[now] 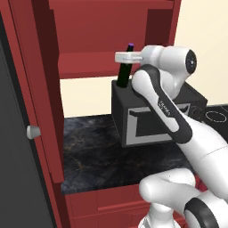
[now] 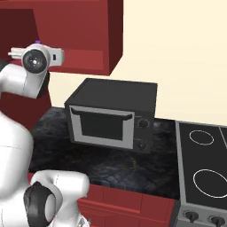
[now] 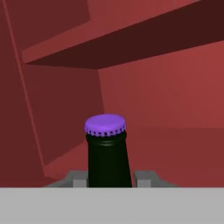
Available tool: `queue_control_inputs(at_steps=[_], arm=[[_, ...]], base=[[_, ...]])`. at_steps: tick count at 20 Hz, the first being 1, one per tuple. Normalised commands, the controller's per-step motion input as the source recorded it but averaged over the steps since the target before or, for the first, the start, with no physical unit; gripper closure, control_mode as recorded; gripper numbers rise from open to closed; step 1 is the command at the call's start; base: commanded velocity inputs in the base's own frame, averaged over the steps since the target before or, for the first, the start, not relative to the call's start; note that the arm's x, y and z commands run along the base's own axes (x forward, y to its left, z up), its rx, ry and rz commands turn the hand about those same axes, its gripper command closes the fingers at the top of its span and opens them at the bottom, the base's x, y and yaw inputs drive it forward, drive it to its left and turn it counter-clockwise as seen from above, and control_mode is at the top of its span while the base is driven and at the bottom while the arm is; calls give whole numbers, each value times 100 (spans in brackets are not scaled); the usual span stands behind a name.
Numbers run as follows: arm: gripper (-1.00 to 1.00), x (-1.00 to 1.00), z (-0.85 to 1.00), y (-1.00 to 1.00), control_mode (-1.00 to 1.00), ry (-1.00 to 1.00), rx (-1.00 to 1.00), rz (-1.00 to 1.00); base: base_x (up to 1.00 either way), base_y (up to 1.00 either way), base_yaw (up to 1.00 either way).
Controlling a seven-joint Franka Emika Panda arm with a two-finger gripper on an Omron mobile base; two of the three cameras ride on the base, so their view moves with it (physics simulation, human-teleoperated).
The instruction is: Get the candle and the beer from the cabinet and move them to the dining counter.
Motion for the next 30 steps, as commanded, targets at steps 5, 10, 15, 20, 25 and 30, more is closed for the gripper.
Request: queue_control_inputs(at_steps=[5, 10, 15, 20, 25, 30], arm=[[100, -75, -22, -33, -100, 8, -5, 0], [100, -45, -35, -24, -100, 8, -9, 0], [100, -20, -30, -4, -100, 0, -7, 0], [100, -24, -25, -1, -100, 8, -8, -4], [100, -33, -18, -34, -100, 6, 0, 0], [100, -43, -7, -49, -100, 4, 0, 0]], base=[[0, 0, 0], [0, 0, 0], [0, 0, 0], [0, 0, 0], [0, 0, 0], [0, 0, 0]])
